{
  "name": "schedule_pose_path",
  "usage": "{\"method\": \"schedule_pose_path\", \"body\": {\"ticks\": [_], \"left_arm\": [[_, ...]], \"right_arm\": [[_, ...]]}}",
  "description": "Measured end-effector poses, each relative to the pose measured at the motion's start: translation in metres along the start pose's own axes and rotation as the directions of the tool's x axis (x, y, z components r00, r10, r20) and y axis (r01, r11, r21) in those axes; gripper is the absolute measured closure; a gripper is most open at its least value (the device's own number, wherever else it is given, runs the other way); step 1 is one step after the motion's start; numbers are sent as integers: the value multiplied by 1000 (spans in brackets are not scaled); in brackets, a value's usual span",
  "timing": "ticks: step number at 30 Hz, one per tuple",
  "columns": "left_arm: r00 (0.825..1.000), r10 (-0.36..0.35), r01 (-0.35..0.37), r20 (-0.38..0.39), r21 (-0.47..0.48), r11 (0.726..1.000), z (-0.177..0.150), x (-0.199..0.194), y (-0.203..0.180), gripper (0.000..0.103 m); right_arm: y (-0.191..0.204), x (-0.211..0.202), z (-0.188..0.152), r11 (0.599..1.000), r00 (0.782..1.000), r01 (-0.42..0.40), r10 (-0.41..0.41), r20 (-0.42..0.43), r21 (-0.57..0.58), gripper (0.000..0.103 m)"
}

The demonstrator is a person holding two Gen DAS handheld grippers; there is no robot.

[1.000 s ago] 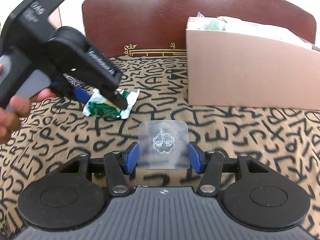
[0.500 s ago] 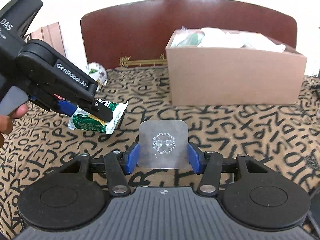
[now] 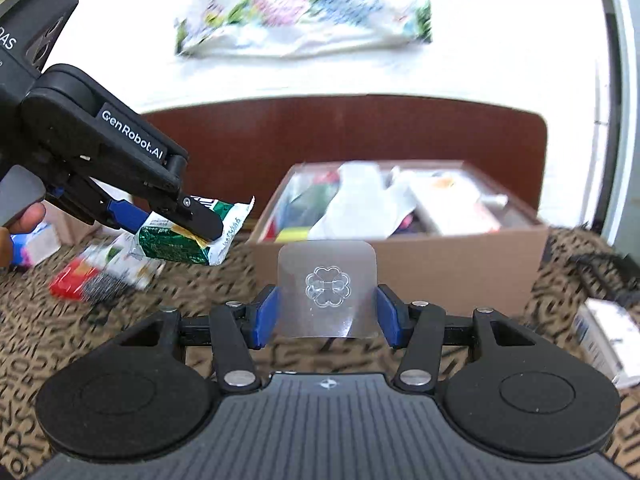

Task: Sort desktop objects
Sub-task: 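Carry both held packets over the cardboard box, then open both grippers to drop the packets into the box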

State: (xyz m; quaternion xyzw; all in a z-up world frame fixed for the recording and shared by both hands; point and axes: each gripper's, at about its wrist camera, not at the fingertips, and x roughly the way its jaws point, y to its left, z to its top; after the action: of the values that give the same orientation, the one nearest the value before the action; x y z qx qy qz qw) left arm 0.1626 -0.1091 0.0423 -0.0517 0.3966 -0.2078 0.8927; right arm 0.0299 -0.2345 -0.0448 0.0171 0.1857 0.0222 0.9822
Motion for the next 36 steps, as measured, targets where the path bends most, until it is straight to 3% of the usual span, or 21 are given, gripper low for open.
{"method": "schedule_pose_path", "body": {"ticks": [7,15,17,28,31,33,34,36], "left_arm": [[1000,9,-9,-3,22,1000,33,32,-24,53],[1000,-3,3,-14,43,999,49,64,-34,53],[1000,0,1,-16,30,1000,52,71,-32,48],[997,46,-43,-64,39,998,56,112,-21,49],[997,53,-50,-49,52,997,57,111,-18,36],[998,52,-51,-21,52,997,57,103,-16,22],[999,48,-48,1,48,998,57,98,-15,17],[999,30,-31,35,45,998,55,89,-16,14]], "right_arm": [[-31,17,24,999,998,50,-50,39,5,46],[-69,44,41,991,989,135,-135,53,6,46],[-74,50,45,990,988,144,-144,49,2,46],[-48,103,42,993,996,89,-89,-1,-78,44],[-48,111,41,991,995,98,-100,-14,-88,41],[-47,111,39,988,994,108,-110,-13,-109,29],[-46,109,38,986,993,116,-117,1,-118,29],[-46,105,37,984,992,129,-129,11,-125,29]]}}
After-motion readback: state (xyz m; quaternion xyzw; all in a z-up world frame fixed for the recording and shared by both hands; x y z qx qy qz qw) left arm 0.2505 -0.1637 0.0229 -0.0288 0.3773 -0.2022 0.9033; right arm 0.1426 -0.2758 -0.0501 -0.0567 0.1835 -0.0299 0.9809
